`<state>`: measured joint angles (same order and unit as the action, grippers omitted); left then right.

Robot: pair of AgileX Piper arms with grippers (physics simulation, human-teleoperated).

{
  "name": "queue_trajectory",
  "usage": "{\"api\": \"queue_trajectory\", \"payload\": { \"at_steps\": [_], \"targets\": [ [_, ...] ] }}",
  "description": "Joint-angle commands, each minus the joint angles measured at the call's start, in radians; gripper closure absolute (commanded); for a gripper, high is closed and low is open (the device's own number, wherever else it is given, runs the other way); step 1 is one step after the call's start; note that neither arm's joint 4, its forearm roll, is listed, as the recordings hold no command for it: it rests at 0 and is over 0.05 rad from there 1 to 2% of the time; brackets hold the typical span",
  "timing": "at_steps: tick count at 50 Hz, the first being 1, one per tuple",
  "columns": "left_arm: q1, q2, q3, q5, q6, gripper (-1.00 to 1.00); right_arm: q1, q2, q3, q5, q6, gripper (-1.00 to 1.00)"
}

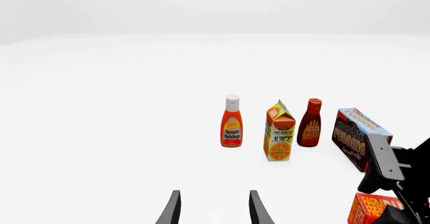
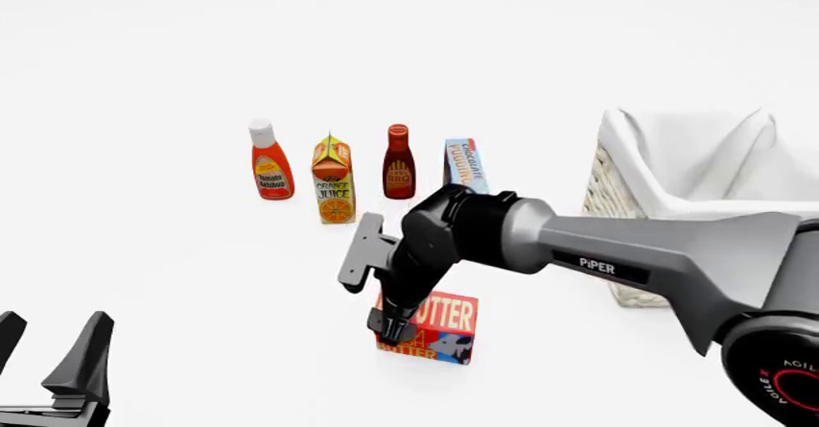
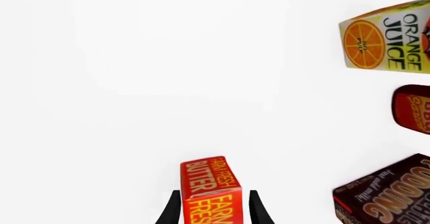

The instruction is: Pick the butter and place it in the basket.

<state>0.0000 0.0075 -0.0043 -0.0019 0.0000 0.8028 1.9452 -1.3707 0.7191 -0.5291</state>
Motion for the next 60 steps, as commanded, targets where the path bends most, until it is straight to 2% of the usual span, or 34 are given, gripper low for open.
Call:
{"api": "queue_trajectory", "payload": {
  "at_steps": [1,15,18,20,21,23,24,25,26,27,29,33,35,45,53,60],
  "targets": [
    [0.0,0.0,0.0,0.0,0.0,-1.0,0.002,0.017,-0.005,-0.012,0.002,-1.0],
    [0.0,0.0,0.0,0.0,0.0,-1.0,0.018,0.017,0.009,-0.037,0.018,-1.0],
    [0.0,0.0,0.0,0.0,0.0,-1.0,0.04,-0.001,0.029,-0.052,0.042,-1.0],
    [0.0,0.0,0.0,0.0,0.0,-1.0,0.114,-0.082,0.128,-0.12,0.099,-1.0],
    [0.0,0.0,0.0,0.0,0.0,-1.0,0.148,-0.12,0.161,-0.15,0.146,1.0],
    [0.0,0.0,0.0,0.0,0.0,-1.0,0.227,-0.215,0.265,-0.187,0.213,1.0],
    [0.0,0.0,0.0,0.0,0.0,-1.0,0.183,-0.188,0.217,-0.196,0.163,1.0],
    [0.0,0.0,0.0,0.0,0.0,-1.0,0.18,-0.175,0.195,-0.182,0.189,1.0],
    [0.0,0.0,0.0,0.0,0.0,-1.0,0.18,-0.174,0.194,-0.181,0.189,1.0],
    [0.0,0.0,0.0,0.0,0.0,-1.0,0.233,-0.24,0.27,-0.195,0.213,1.0],
    [0.0,0.0,0.0,0.0,0.0,-1.0,0.238,-0.263,0.268,-0.209,0.234,1.0],
    [0.0,0.0,0.0,0.0,0.0,-1.0,0.264,-0.343,0.31,-0.226,0.246,1.0],
    [0.0,0.0,0.0,0.0,0.0,-1.0,0.248,-0.359,0.298,-0.233,0.233,1.0],
    [0.0,0.0,0.0,0.0,0.0,-1.0,0.237,-0.471,0.311,-0.22,0.237,1.0],
    [0.0,0.0,0.0,0.0,0.0,-1.0,0.204,-0.551,0.293,-0.248,0.185,1.0],
    [0.0,0.0,0.0,0.0,0.0,-1.0,0.188,-0.599,0.281,-0.274,0.164,1.0]
  ]
}}
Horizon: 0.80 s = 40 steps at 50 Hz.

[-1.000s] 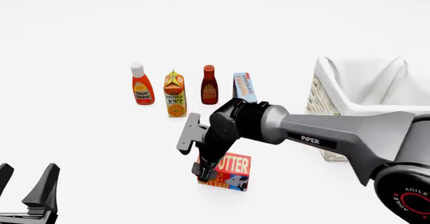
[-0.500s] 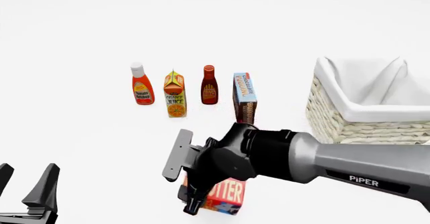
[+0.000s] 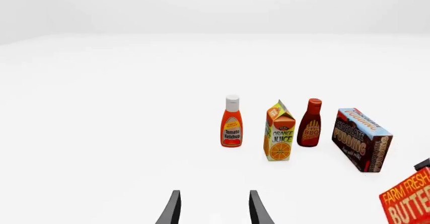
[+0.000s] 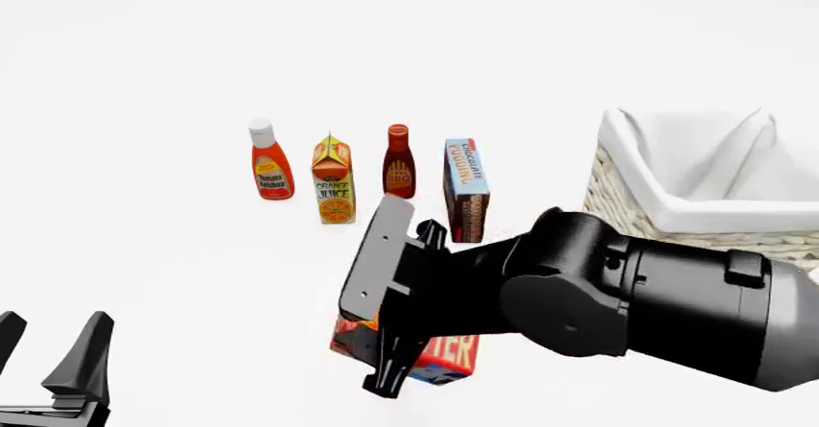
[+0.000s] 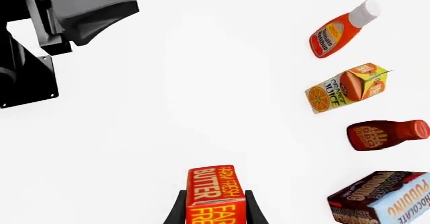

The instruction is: Pick the butter and place it in the basket.

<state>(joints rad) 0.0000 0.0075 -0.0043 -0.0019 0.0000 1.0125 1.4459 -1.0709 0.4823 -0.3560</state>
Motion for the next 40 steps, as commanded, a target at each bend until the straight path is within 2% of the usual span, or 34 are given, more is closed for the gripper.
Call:
{"api": "queue_trajectory", "payload": {
  "at_steps": [1,12,28,34,35,40],
  "targets": [
    [0.0,0.0,0.0,0.0,0.0,-1.0,-0.027,-0.117,-0.027,-0.041,-0.025,1.0],
    [0.0,0.0,0.0,0.0,0.0,-1.0,-0.066,-0.201,-0.031,-0.114,-0.035,1.0],
    [0.0,0.0,0.0,0.0,0.0,-1.0,-0.107,-0.279,-0.022,-0.218,-0.001,1.0],
    [0.0,0.0,0.0,0.0,0.0,-1.0,-0.143,-0.298,-0.002,-0.283,0.01,1.0],
    [0.0,0.0,0.0,0.0,0.0,-1.0,-0.167,-0.304,0.009,-0.326,0.017,1.0],
    [0.0,0.0,0.0,0.0,0.0,-1.0,-0.204,-0.323,0.031,-0.408,0.029,1.0]
  ]
}}
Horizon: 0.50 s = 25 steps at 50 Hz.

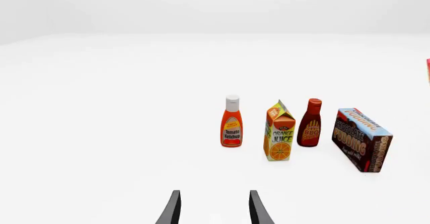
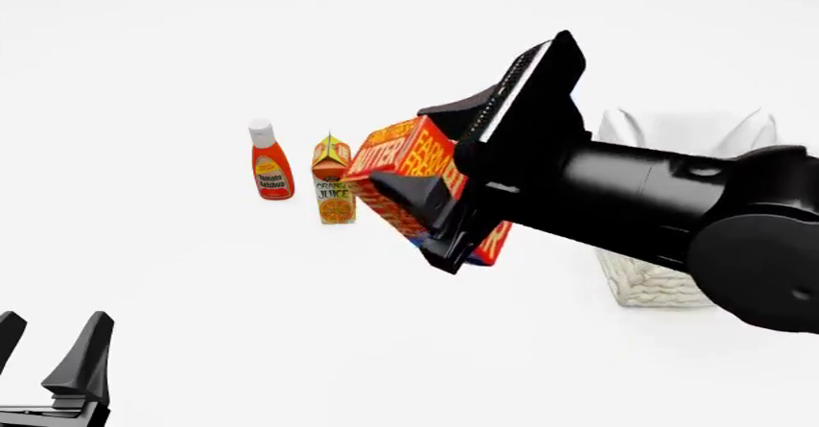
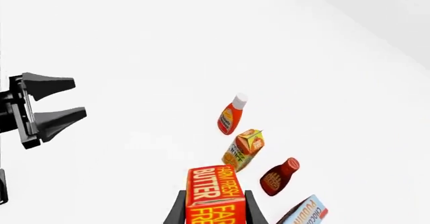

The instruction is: Pick the butter and place it in the basket.

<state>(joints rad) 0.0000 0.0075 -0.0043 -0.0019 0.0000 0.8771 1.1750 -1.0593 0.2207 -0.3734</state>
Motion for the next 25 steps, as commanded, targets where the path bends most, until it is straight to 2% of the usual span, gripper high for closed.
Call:
{"api": "queue_trajectory", "payload": {
  "at_steps": [1,13,20,25],
  "targets": [
    [0.0,0.0,0.0,0.0,0.0,-1.0,-0.083,-0.051,0.021,-0.167,0.048,1.0],
    [0.0,0.0,0.0,0.0,0.0,-1.0,-0.176,-0.064,0.056,-0.316,0.087,1.0],
    [0.0,0.0,0.0,0.0,0.0,-1.0,-0.229,-0.044,0.055,-0.363,0.105,1.0],
    [0.0,0.0,0.0,0.0,0.0,-1.0,-0.251,-0.041,0.054,-0.361,0.101,1.0]
  ]
}}
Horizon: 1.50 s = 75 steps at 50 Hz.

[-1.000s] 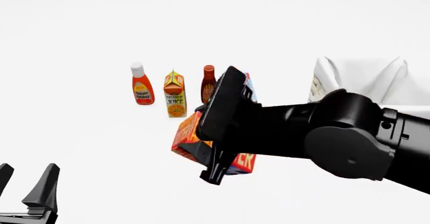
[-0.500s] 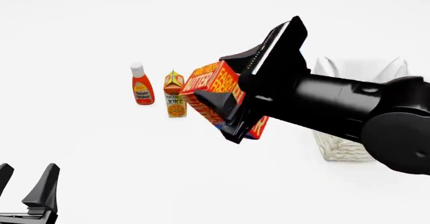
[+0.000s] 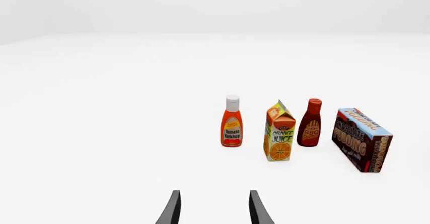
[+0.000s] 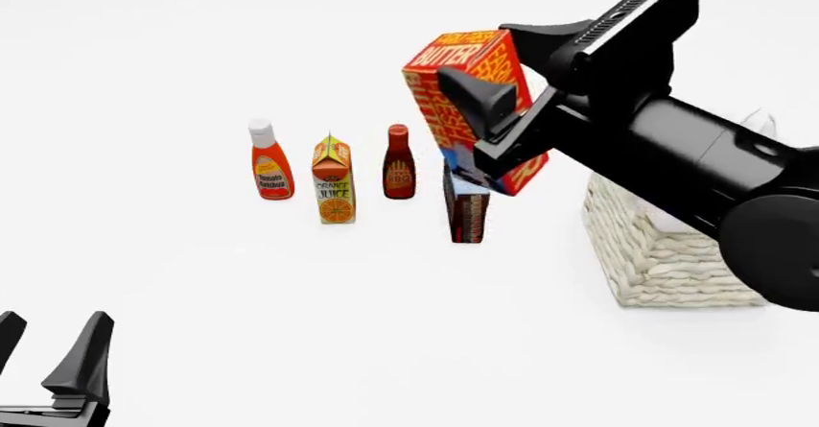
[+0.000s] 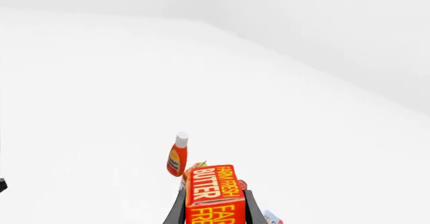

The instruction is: Pick the butter and place it in the basket.

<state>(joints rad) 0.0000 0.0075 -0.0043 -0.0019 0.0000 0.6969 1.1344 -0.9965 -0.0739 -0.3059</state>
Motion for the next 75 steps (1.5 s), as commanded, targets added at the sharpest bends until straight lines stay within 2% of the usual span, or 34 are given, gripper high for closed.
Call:
{"api": "queue_trajectory", "payload": {
  "at_steps": [1,14,34,45,61,75],
  "targets": [
    [0.0,0.0,0.0,0.0,0.0,-1.0,-0.07,0.0,-0.009,-0.067,0.034,1.0],
    [0.0,0.0,0.0,0.0,0.0,-1.0,-0.16,0.004,-0.048,-0.043,0.028,1.0],
    [0.0,0.0,0.0,0.0,0.0,-1.0,-0.292,-0.045,0.005,-0.124,0.077,1.0],
    [0.0,0.0,0.0,0.0,0.0,-1.0,-0.37,-0.069,0.06,-0.188,0.105,1.0],
    [0.0,0.0,0.0,0.0,0.0,-1.0,-0.504,-0.051,0.159,-0.378,0.197,1.0],
    [0.0,0.0,0.0,0.0,0.0,-1.0,-0.6,-0.015,0.195,-0.497,0.24,1.0]
  ]
}}
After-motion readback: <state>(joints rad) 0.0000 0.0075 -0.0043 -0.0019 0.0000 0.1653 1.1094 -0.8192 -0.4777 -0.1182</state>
